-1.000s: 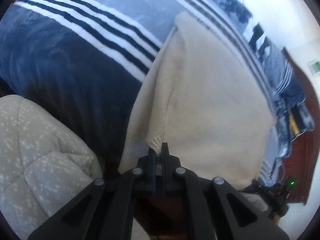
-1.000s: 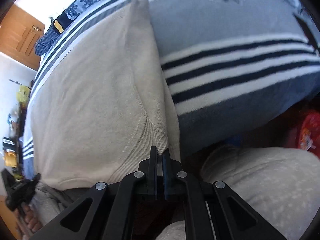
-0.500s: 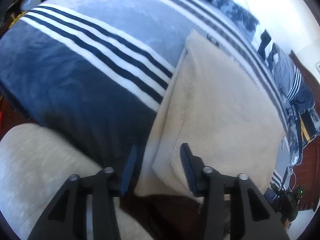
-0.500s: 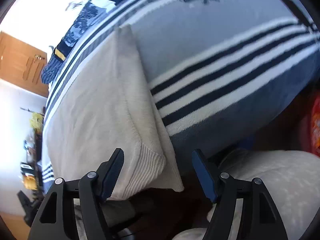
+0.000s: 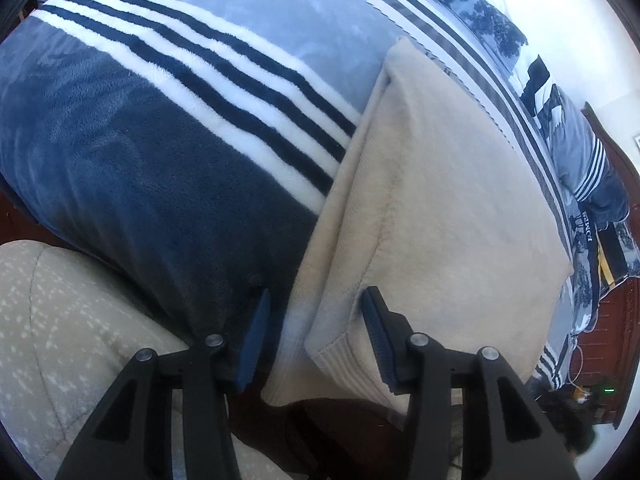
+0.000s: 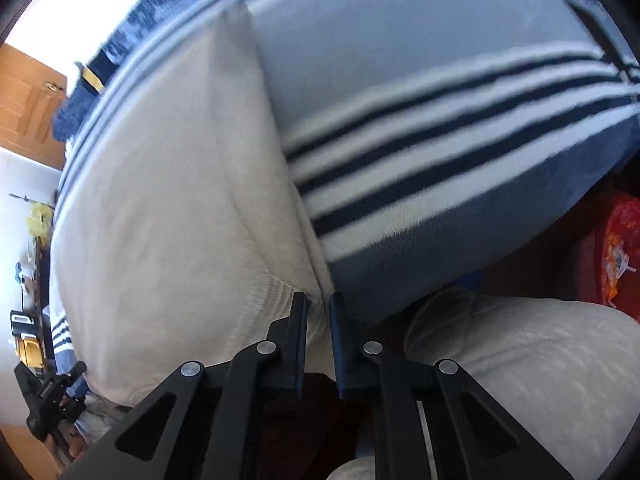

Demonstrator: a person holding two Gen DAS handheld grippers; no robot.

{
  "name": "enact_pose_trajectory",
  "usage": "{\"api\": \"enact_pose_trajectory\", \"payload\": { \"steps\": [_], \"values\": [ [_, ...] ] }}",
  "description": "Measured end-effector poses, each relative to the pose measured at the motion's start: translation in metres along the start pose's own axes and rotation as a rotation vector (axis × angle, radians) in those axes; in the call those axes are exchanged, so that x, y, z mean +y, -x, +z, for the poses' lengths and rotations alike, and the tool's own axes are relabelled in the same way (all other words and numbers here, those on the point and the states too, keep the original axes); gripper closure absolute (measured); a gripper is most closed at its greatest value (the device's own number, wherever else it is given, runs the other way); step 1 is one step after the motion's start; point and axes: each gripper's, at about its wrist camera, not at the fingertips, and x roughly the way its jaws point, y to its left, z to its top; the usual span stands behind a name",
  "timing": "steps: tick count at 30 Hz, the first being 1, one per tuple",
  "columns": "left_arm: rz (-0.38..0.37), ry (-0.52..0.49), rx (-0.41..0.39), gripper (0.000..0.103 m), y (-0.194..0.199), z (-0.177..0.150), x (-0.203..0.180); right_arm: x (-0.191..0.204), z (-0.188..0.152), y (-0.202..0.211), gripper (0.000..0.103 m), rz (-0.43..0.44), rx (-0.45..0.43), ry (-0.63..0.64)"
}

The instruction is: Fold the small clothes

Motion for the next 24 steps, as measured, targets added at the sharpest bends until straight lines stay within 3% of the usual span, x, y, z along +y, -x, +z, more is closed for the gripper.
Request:
{"api": "enact_pose_trajectory", "payload": {
  "steps": [1,3,6,10,12,15,16,19,24],
  "values": [
    [0.001,-0.006,0.002,0.056,-0.001,-0.001,-0.003,0.012,0.0,0.014,0.087,-0.009,-0.041,0.018],
    [-0.009,-0.02,0.017,0.056,-0.007,-0.001,-0.01,0.038,0.002,0.042,0.055,0.016,-0.113,0.069],
    [-0.047,-0.023,0.059,0.057,-0.014,-0.002,-0.012,0.11,0.008,0.074,0.029,0.14,-0.156,0.235],
    [-0.139,0.044,0.115,0.062,-0.019,0.0,0.006,0.223,0.002,0.077,0.029,0.287,-0.092,0.467],
    [-0.185,0.088,0.127,0.067,-0.02,0.002,0.015,0.283,-0.009,0.057,0.029,0.346,-0.001,0.568],
    [-0.235,0.112,0.146,0.076,-0.022,0.003,0.023,0.344,-0.02,0.017,0.029,0.315,0.133,0.663],
    [-0.261,0.115,0.153,0.084,-0.023,0.003,0.024,0.364,-0.024,0.001,0.029,0.298,0.181,0.69],
    [-0.324,0.131,0.169,0.091,-0.021,0.007,0.028,0.41,-0.039,-0.037,0.029,0.258,0.304,0.737],
    [-0.422,0.145,0.158,0.092,-0.014,0.01,0.028,0.433,-0.063,-0.091,0.029,0.173,0.461,0.756]
  ]
}}
